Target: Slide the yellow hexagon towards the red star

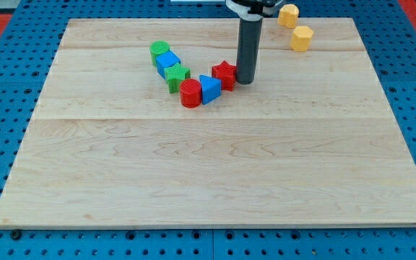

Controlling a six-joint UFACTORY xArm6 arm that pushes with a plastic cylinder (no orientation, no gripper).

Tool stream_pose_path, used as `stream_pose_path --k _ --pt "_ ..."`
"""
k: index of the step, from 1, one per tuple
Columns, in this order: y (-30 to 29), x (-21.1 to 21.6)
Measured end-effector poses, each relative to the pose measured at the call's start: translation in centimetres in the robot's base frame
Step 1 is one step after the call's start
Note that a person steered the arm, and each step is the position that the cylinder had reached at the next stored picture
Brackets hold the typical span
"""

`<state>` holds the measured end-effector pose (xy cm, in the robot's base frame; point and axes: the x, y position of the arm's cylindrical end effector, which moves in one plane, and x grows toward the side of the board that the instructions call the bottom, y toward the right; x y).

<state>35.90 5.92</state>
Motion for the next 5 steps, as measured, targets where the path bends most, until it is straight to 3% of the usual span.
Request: stream_pose_path --k 3,5 --pt "1.9 0.0" --pt "11.8 -0.6"
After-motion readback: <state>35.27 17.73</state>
